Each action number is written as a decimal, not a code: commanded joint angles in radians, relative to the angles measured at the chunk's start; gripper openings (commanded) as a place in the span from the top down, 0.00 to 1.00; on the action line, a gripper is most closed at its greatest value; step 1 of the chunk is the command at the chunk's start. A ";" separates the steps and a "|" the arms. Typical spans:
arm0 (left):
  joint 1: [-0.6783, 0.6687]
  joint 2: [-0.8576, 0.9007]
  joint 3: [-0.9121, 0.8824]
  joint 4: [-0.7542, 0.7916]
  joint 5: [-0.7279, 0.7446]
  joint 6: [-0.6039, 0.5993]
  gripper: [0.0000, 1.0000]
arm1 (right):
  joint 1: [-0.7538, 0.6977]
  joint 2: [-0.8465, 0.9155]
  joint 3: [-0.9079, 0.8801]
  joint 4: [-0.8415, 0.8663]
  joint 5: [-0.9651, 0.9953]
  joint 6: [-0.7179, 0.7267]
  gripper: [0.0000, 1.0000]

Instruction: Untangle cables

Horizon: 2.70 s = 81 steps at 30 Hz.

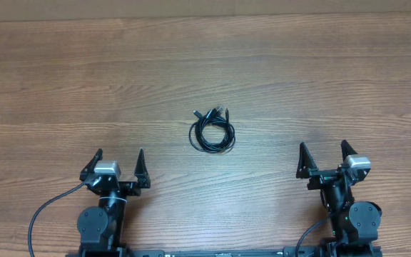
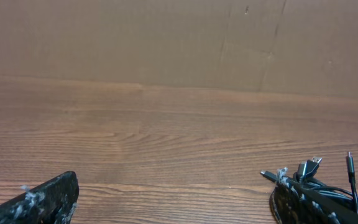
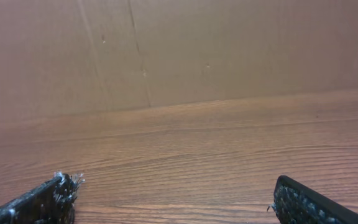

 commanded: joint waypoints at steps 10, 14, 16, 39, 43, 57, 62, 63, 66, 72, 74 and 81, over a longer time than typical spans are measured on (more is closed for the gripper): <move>-0.003 -0.008 -0.004 0.000 0.014 0.022 0.00 | 0.005 -0.008 -0.011 0.006 -0.001 -0.003 0.00; -0.003 -0.008 -0.004 0.000 0.014 0.023 0.00 | 0.005 -0.008 -0.011 0.005 -0.001 -0.003 0.00; -0.003 -0.008 -0.004 0.000 0.014 0.022 0.00 | 0.005 -0.008 -0.011 0.005 -0.001 -0.003 0.00; -0.003 -0.008 -0.004 0.000 0.014 0.022 0.00 | 0.005 -0.008 -0.011 0.005 -0.001 -0.003 0.00; -0.003 -0.008 -0.004 0.000 0.014 0.022 0.00 | 0.005 -0.008 -0.011 0.006 -0.001 -0.003 0.00; -0.003 -0.008 -0.004 0.000 0.008 0.023 0.00 | 0.005 -0.008 -0.011 0.006 0.006 -0.003 0.00; -0.003 -0.008 -0.004 0.002 0.011 0.022 0.00 | 0.005 -0.008 -0.011 0.006 0.002 0.005 0.00; -0.003 -0.008 -0.004 0.000 0.012 0.014 0.00 | 0.005 -0.008 -0.011 0.006 0.002 0.005 0.00; -0.003 -0.008 -0.004 0.000 0.011 -0.010 0.00 | 0.005 -0.008 -0.010 0.006 0.002 0.006 0.00; -0.003 -0.007 0.030 -0.054 0.011 -0.039 0.00 | 0.003 -0.008 0.027 -0.051 0.049 0.008 0.00; -0.003 -0.004 0.057 -0.098 0.011 -0.039 0.00 | 0.003 -0.006 0.057 -0.098 0.052 0.012 0.00; -0.003 0.129 0.210 -0.241 0.011 -0.038 0.00 | 0.003 0.087 0.170 -0.198 0.071 0.064 0.00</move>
